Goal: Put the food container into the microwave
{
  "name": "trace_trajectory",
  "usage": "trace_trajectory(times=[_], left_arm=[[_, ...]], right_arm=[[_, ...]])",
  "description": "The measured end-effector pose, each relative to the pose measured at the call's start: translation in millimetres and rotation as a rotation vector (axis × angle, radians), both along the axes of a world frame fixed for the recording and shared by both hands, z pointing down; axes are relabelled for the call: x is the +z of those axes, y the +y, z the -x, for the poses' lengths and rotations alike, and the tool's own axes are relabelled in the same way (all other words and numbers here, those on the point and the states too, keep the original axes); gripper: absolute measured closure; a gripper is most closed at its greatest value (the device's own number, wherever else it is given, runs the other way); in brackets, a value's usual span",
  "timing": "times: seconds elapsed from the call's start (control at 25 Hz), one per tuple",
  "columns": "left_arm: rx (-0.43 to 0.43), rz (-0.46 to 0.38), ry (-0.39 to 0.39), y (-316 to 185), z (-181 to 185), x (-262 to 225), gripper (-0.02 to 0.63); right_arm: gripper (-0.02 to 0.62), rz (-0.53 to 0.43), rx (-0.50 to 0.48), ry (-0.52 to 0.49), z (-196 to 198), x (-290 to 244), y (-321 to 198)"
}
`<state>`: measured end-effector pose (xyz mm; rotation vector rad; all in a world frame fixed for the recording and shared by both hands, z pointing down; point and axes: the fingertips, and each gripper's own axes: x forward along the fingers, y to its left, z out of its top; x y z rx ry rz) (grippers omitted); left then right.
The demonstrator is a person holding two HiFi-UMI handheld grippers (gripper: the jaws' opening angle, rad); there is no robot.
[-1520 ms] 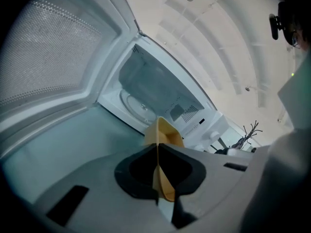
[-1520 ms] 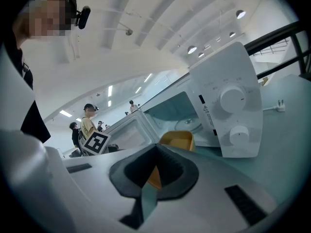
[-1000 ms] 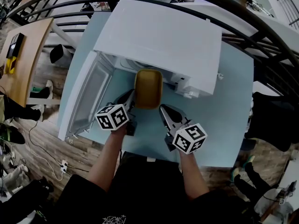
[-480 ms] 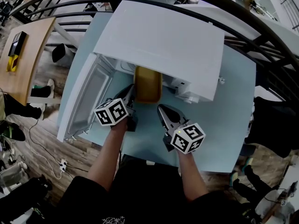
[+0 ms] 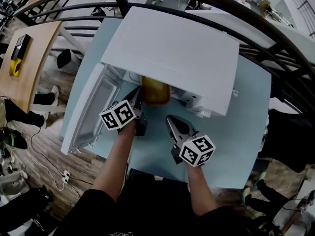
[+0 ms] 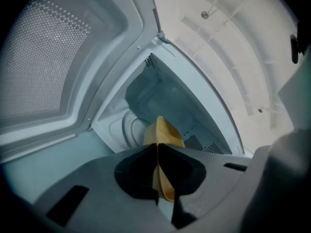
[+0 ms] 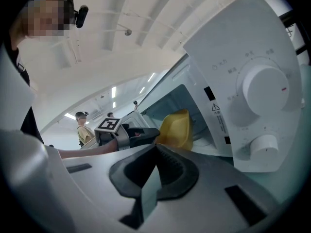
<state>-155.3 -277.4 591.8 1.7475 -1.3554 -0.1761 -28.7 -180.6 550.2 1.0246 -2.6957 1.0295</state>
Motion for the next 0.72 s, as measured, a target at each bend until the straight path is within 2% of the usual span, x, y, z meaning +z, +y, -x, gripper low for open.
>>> trace_trajectory(times=[0.72], left_arm=[[-0.049, 0.013, 0.073, -37, -3, 10, 0.584]], right_arm=[[0.59, 0.014, 0.051, -0.037, 8, 9, -13]])
